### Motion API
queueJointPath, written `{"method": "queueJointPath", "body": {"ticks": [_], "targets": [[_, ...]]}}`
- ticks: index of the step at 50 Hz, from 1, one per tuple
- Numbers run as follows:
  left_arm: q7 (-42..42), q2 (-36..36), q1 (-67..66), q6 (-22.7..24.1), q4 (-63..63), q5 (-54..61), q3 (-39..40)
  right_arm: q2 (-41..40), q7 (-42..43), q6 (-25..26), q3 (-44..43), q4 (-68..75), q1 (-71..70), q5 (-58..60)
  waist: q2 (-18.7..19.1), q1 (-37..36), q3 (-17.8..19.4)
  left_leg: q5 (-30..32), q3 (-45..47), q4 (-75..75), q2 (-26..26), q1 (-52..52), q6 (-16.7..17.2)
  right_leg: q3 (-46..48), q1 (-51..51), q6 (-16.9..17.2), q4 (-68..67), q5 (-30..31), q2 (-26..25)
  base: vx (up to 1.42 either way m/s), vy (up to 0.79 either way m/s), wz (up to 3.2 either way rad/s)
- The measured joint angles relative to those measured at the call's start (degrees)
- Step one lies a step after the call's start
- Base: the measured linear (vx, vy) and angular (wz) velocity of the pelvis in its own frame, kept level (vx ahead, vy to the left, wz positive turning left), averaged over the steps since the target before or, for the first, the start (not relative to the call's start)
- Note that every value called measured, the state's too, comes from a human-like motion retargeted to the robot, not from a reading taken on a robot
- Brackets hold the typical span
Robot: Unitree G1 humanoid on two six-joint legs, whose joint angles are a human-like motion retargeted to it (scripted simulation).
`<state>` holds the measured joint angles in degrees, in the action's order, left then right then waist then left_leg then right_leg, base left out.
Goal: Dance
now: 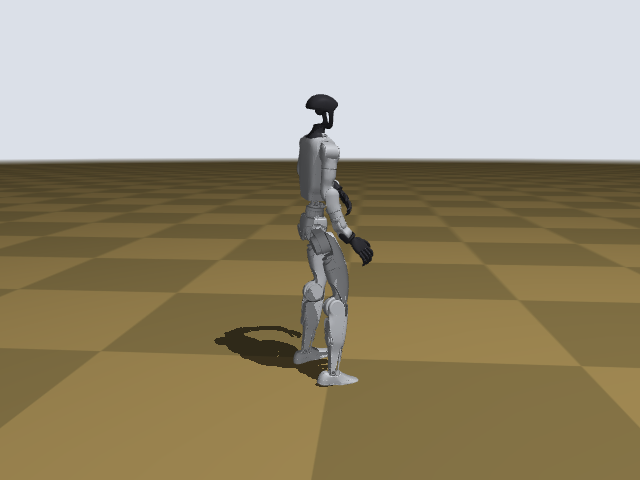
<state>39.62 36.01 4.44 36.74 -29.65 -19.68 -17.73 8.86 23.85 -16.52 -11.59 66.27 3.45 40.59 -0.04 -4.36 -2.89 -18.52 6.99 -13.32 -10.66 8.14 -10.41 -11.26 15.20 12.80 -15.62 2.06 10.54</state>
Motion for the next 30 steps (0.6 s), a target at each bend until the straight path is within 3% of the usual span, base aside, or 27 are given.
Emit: {"method": "queueJointPath", "body": {"ticks": [5, 7, 13, 17, 20, 23, 26, 30], "targets": [[21.20, 10.15, -1.54, -16.77, 16.83, 14.71, 2.87, 9.07, -31.30, 2.96, 5.86, -15.17, 4.36, 2.57, -0.25, 2.07, -0.45, 1.58, -0.62, 2.97, 2.92, -3.42, 0.24, 3.87, -5.20, -3.12, 4.46, 1.71, -0.93, 0.18, -0.28, 0.46], [26.07, 11.59, -1.34, -22.47, 22.25, 18.38, 3.64, 13.42, -42.04, 3.03, 7.02, -22.08, 5.29, 1.89, -0.68, 2.56, -0.71, 1.99, -0.91, 3.73, 4.11, -4.29, 0.49, 5.58, -6.71, -3.40, 5.50, 1.58, -0.83, 0.08, -0.27, 0.50], [33.66, 8.90, 3.79, -37.41, 36.41, 26.52, 3.15, 27.00, -71.19, 6.91, 5.72, -42.80, 7.60, -6.39, -2.80, 5.27, -2.03, 2.59, -3.16, 4.95, 6.75, -5.11, 1.67, 11.85, -10.27, -4.18, 8.16, 1.33, -0.72, 0.03, -0.27, 0.68], [33.68, 1.70, 10.51, -42.47, 42.26, 28.78, 1.11, 33.34, -83.85, 9.74, -0.97, -54.36, 9.33, -9.85, -4.34, 7.33, -2.91, 2.66, -6.33, 4.57, 7.86, -4.95, 2.29, 14.70, -12.59, -4.27, 9.82, 1.83, -1.27, 0.05, -0.26, 0.75], [32.51, -7.51, 16.79, -43.46, 43.73, 27.24, -0.29, 36.00, -92.03, 11.67, -9.55, -61.74, 10.23, -10.11, -5.31, 8.61, -3.21, 2.16, -8.69, 3.53, 8.52, -4.17, 2.61, 16.56, -13.40, -4.11, 10.30, 2.01, -1.60, 0.01, -0.22, 0.68], [31.04, -17.97, 22.67, -41.20, 41.67, 23.23, -0.12, 36.99, -93.43, 13.17, -18.45, -67.42, 10.25, -7.11, -5.51, 9.24, -3.33, 0.98, -10.81, 1.10, 9.38, -2.24, 3.06, 16.89, -12.81, -3.61, 9.60, 1.51, -2.14, -0.03, -0.18, 0.38], [28.37, -27.46, 27.57, -37.26, 37.23, 17.83, 0.49, 37.06, -88.70, 14.49, -24.85, -70.43, 8.50, -3.27, -5.20, 10.29, -3.77, -0.91, -12.83, -2.86, 9.77, 0.79, 3.36, 17.02, -11.16, -3.26, 8.15, 0.85, -2.24, -0.05, -0.10, 0.17], [19.29, -37.98, 32.91, -28.46, 27.16, 11.26, 0.89, 35.47, -75.08, 16.53, -28.89, -70.10, 3.10, 3.77, -3.92, 11.92, -4.91, -4.11, -15.14, -10.20, 10.02, 6.65, 3.65, 15.99, -6.94, -2.63, 4.62, -0.47, -2.36, -0.09, 0.00, -0.09]]}}
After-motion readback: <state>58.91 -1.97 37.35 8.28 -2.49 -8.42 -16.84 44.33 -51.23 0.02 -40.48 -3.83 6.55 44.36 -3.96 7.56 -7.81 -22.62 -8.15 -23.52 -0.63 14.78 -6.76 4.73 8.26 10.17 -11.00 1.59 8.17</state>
